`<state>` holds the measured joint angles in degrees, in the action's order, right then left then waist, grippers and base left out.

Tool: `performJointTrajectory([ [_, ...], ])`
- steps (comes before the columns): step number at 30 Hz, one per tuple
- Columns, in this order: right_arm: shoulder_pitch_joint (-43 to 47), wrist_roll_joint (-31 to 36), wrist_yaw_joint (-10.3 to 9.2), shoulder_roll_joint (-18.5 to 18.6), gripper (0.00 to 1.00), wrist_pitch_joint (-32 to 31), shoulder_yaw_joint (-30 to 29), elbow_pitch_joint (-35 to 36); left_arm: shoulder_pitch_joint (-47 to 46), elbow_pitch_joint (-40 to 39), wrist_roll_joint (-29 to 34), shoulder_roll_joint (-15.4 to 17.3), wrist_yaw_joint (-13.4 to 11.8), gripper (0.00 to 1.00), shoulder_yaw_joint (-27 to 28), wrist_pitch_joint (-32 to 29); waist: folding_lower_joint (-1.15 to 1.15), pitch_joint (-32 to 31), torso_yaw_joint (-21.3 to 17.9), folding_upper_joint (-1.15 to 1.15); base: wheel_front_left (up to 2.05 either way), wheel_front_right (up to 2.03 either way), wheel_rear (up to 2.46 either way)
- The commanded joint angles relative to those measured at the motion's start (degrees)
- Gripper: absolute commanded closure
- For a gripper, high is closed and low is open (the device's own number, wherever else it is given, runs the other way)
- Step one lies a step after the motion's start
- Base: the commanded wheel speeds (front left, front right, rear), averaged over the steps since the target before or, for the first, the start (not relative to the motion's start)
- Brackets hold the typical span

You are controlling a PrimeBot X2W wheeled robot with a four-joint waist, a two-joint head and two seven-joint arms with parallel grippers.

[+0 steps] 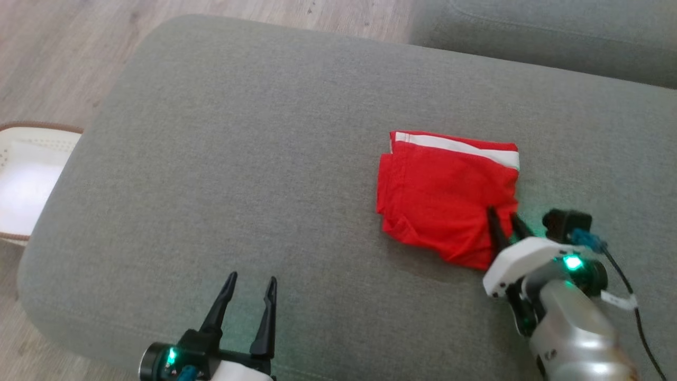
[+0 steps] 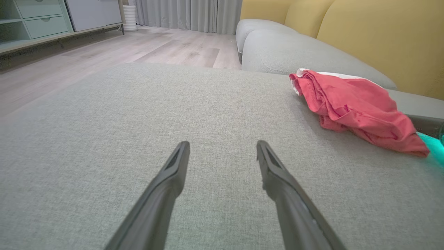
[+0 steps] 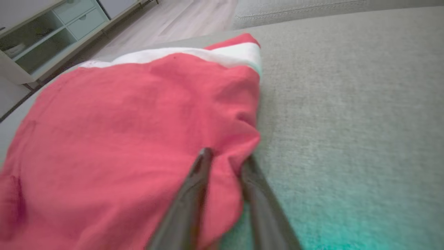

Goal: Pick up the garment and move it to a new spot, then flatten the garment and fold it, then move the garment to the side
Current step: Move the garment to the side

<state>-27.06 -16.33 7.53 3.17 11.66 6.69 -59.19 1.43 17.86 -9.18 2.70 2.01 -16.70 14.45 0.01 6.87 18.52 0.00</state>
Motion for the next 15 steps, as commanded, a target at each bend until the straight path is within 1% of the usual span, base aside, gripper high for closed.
performJointTrajectory([
  [1,-1.7,-0.5,-0.04,-0.3,1.00,0.7,1.9,0.1,-2.4,-1.6,-0.4,0.2,-0.2,0.00,1.9,0.5,-0.01,0.1,-0.9,0.00,0.00,0.00,0.00],
  [4,-2.5,-1.4,-0.04,-0.3,1.00,2.3,2.3,-0.4,-2.7,-1.7,-0.1,0.2,-0.1,0.00,2.3,0.5,-0.01,-0.2,-3.2,0.00,0.00,0.00,0.00],
  [8,-2.2,-2.8,-0.04,-0.3,1.00,3.2,2.1,0.6,-2.9,-2.2,-0.1,0.2,0.3,0.00,2.7,0.5,-0.01,-1.4,-8.7,0.00,0.00,0.00,0.00],
  [10,-1.4,-3.2,-0.04,-0.3,1.00,3.3,2.4,1.9,-2.7,-2.6,-0.5,0.2,0.4,0.00,2.9,0.5,-0.01,-2.1,-12.8,0.00,0.00,0.00,0.00],
  [15,2.3,-1.4,-0.04,-0.3,1.00,3.3,3.2,6.2,-3.4,-3.0,-1.5,0.2,0.6,0.00,2.6,0.5,-0.01,-2.3,-23.7,0.00,0.00,0.00,0.00],
])
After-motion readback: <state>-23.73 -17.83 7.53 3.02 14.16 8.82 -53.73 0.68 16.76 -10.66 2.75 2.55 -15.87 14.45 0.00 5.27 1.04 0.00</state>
